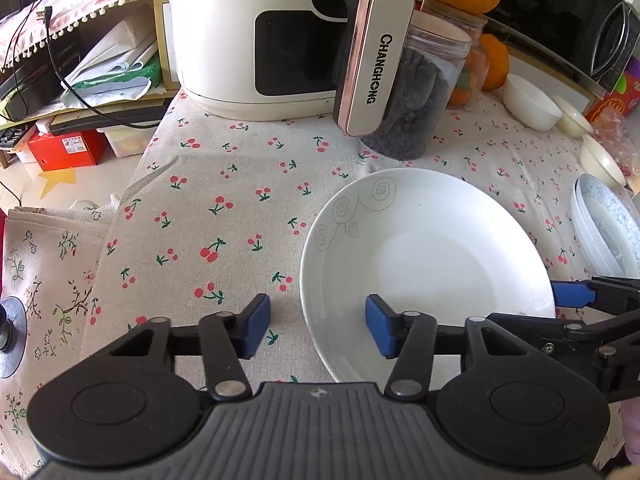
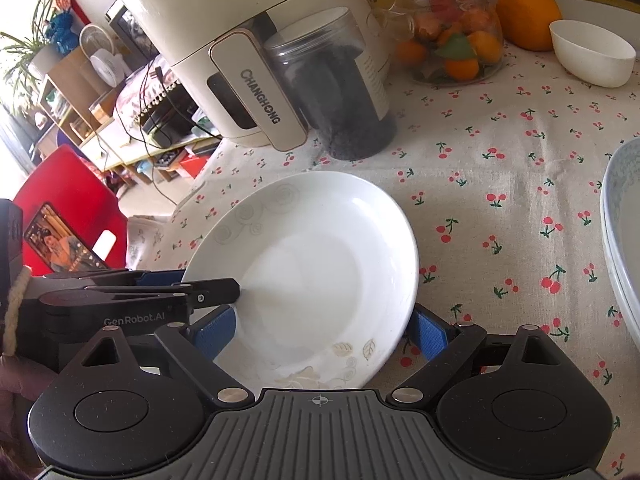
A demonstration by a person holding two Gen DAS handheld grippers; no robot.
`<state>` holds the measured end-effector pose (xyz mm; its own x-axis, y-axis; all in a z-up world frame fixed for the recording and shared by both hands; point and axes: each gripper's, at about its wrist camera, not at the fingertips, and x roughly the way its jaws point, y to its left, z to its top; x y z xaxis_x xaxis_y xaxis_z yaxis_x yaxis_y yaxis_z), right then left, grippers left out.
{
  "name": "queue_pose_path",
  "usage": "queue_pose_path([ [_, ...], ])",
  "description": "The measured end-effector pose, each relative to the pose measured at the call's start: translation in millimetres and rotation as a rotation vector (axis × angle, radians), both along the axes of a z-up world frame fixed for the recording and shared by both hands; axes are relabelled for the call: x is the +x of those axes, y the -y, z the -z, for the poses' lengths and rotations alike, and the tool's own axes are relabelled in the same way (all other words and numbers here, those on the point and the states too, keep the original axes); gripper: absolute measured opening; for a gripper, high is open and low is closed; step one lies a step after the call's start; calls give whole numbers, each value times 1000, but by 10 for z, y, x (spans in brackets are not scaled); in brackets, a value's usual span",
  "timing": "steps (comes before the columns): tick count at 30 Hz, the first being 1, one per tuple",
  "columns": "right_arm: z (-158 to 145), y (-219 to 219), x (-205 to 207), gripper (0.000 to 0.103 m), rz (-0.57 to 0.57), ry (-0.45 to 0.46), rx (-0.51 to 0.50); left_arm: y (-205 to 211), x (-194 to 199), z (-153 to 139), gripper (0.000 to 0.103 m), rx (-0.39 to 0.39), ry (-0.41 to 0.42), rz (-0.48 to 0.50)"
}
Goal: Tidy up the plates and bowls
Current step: 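Close both grippers on the rim of the white plate, then lift the white plate with both grippers and carry it over the blue plates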
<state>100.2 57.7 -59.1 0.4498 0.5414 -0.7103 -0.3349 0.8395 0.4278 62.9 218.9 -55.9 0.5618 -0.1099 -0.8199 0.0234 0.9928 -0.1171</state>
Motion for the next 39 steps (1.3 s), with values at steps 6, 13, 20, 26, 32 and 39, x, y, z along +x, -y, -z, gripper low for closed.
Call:
queue_pose_path([
  [6, -2, 13, -28, 81, 25, 17, -24, 39, -19, -8, 31, -13, 12, 40],
  [13, 9, 133, 20, 39, 112, 12, -46, 53, -41, -14, 29, 0, 19, 50],
  [20, -65, 213, 30, 27, 161, 57, -60, 85, -85, -96, 28, -19, 71, 68],
  [26, -180, 276, 20, 25, 169, 100, -52, 124, -94, -175, 28, -26, 117, 65],
  [32, -261, 374, 33, 25, 182, 116, -43, 202, -99, -245, 28, -35, 139, 78],
  [39, -311, 546, 43, 25, 211, 113, -34, 346, -85, -307, 28, -33, 151, 110],
])
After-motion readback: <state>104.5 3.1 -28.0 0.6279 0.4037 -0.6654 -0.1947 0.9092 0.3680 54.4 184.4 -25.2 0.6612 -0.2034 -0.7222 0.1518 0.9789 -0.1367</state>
